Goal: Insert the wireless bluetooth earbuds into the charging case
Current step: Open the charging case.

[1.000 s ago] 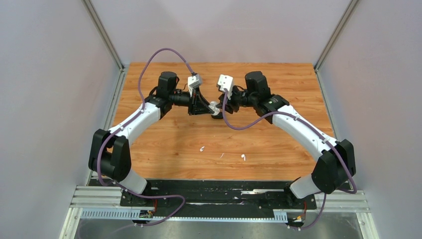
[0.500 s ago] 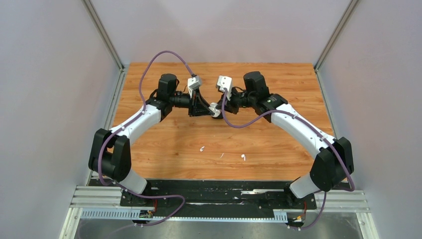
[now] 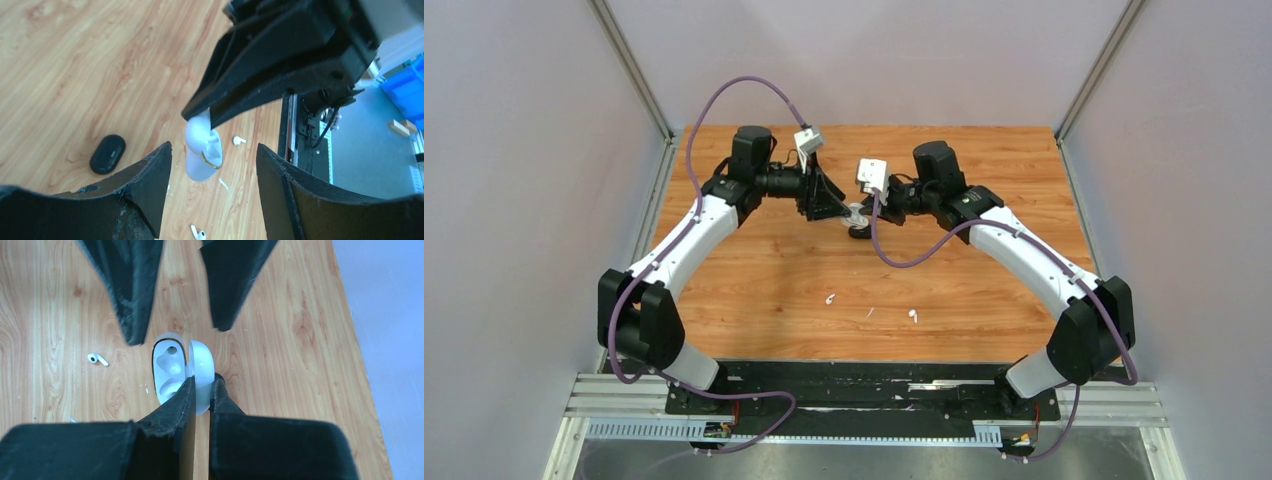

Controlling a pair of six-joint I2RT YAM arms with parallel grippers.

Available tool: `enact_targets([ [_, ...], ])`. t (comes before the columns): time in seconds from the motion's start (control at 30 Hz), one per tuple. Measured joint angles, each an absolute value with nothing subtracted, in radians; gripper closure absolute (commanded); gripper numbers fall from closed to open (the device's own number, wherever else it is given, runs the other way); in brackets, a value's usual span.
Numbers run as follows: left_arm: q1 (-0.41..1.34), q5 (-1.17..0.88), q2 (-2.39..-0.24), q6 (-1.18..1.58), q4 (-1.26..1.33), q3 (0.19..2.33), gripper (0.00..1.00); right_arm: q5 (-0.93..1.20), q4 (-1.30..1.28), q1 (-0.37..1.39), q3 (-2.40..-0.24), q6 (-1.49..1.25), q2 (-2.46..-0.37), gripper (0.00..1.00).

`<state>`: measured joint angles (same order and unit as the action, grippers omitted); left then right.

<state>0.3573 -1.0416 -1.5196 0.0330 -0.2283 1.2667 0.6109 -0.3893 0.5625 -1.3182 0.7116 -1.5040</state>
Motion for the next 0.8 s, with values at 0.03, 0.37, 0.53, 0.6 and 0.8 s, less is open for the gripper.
enact_targets([
  [0.03,0.355,-1.041,-1.519,0.041,-0.235,1.285,0.32,0.611,-0.393,0.566,-1.32,0.725,-1.504,1.0],
  [0.37,0.345,-1.049,-1.521,0.084,-0.267,1.317,0.41,0.622,-0.431,0.6,-1.361,0.765,-1.504,1.0],
  [0.53,0.347,-1.063,-1.537,0.072,-0.279,1.317,0.43,0.634,-0.437,0.606,-1.385,0.761,-1.504,1.0],
  [0.6,0.35,-1.068,-1.551,0.07,-0.286,1.318,0.47,0.638,-0.439,0.608,-1.389,0.761,-1.504,1.0],
  [0.8,0.36,-1.097,-1.573,0.076,-0.287,1.318,0.57,0.637,-0.459,0.615,-1.39,0.76,-1.51,1.0],
])
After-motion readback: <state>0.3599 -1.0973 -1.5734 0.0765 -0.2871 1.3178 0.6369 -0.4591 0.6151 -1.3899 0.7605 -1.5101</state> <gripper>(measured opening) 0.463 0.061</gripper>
